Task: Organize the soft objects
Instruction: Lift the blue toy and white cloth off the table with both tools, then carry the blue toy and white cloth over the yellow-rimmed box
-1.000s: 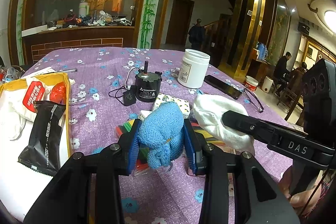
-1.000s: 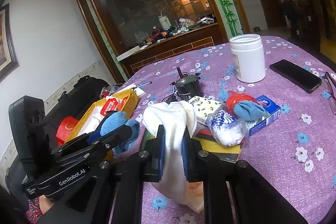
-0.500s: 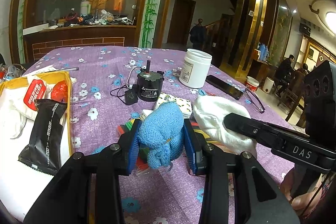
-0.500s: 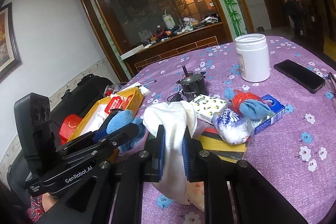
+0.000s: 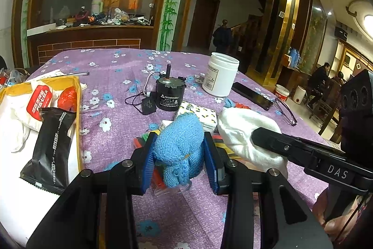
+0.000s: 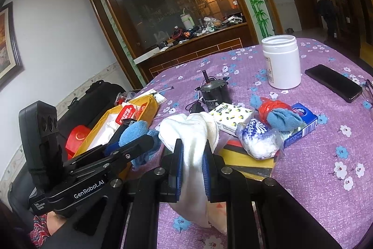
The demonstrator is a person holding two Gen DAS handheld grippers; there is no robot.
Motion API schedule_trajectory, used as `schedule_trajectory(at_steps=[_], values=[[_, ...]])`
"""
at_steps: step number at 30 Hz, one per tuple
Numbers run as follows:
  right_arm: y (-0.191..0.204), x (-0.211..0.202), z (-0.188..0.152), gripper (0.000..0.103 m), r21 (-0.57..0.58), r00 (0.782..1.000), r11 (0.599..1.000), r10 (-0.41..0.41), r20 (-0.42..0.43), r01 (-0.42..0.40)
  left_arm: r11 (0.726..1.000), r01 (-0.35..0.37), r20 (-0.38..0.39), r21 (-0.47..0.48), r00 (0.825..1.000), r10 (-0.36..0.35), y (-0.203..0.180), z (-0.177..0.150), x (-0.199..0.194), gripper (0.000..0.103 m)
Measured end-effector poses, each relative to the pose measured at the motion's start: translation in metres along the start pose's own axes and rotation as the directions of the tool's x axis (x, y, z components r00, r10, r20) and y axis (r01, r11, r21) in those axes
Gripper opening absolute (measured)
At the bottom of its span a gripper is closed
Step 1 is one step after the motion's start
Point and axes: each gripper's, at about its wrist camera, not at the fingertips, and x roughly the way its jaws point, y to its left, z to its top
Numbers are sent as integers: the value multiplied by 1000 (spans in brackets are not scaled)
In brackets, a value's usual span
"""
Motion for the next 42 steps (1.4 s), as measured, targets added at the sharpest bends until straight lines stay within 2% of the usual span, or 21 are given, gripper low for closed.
schedule_trajectory(at_steps=[10, 28, 36, 42], values=[[1, 0, 0, 16, -1, 1000, 1000, 17, 1, -17, 1000, 7, 9, 0, 1000, -7, -2, 0, -3, 35], [-3, 3, 1, 16, 12, 1000, 1000, -1, -6, 1, 1000, -5, 26, -20, 1000, 6, 4, 3, -6, 36], [-3, 2, 0, 16, 14, 1000, 1000, 7, -2, -7, 998, -9, 29, -67, 1000, 11, 15, 7, -8, 36], [-7, 5, 1, 16, 32, 1000, 999, 5, -14, -4, 993, -11, 64, -120, 998, 18, 30, 16, -30, 36]])
